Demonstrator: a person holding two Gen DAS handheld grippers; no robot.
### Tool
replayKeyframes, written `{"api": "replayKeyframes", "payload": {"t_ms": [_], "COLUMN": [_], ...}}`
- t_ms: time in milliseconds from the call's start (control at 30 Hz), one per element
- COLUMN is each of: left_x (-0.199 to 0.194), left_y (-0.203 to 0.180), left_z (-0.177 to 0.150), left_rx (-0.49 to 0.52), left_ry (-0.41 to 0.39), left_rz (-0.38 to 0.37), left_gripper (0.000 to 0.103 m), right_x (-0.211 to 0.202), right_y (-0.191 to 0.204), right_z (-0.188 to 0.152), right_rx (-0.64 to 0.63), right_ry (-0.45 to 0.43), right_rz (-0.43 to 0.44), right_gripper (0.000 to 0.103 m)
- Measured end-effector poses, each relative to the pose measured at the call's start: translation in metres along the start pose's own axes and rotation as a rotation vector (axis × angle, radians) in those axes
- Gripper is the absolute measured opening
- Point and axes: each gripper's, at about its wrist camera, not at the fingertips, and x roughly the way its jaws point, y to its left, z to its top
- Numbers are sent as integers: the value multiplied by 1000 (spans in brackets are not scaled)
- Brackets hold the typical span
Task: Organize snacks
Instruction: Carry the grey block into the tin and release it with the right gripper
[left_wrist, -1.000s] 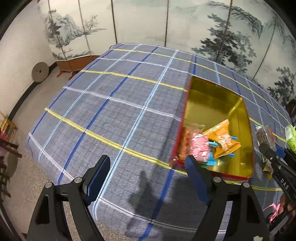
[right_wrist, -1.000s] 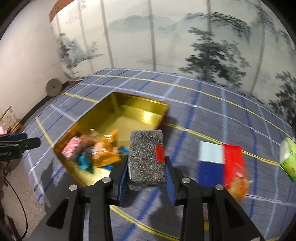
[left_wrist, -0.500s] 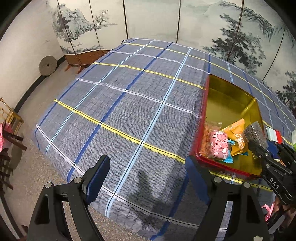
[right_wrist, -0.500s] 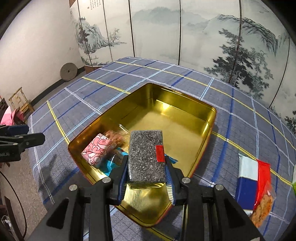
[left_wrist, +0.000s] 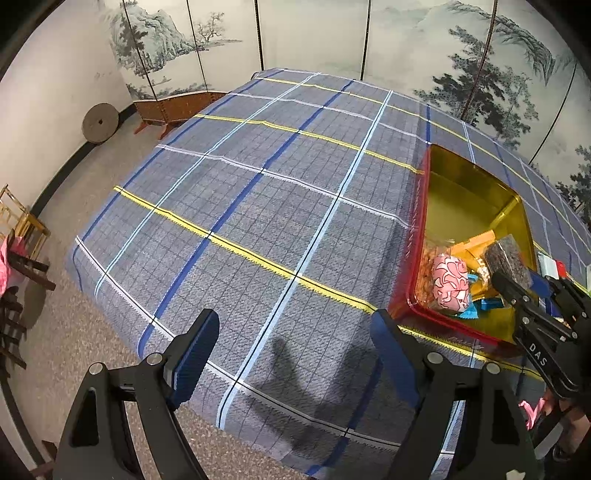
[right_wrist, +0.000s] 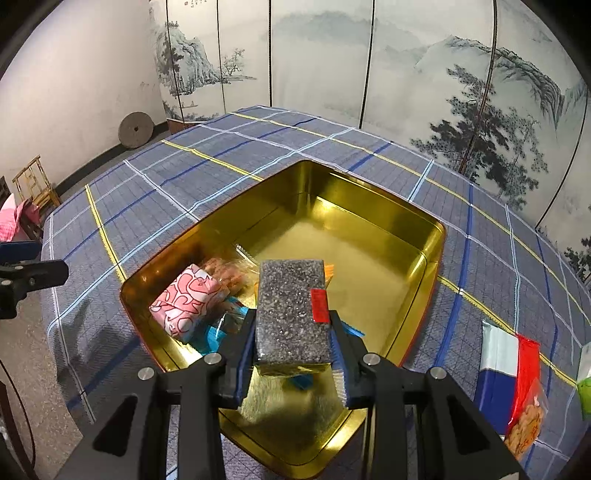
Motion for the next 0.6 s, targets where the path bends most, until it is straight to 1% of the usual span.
{"api": "replayKeyframes", "payload": {"t_ms": [600], "left_x": [3], "left_y": [5], "left_z": [-9], "left_rx": [-27], "left_ry": [26], "left_rz": [-4], "left_gripper": [81], "right_x": [4], "right_y": [1], "right_z": [-2], "right_rx": [32], "right_ry": [16], "right_rz": [28], "right_gripper": [36]}}
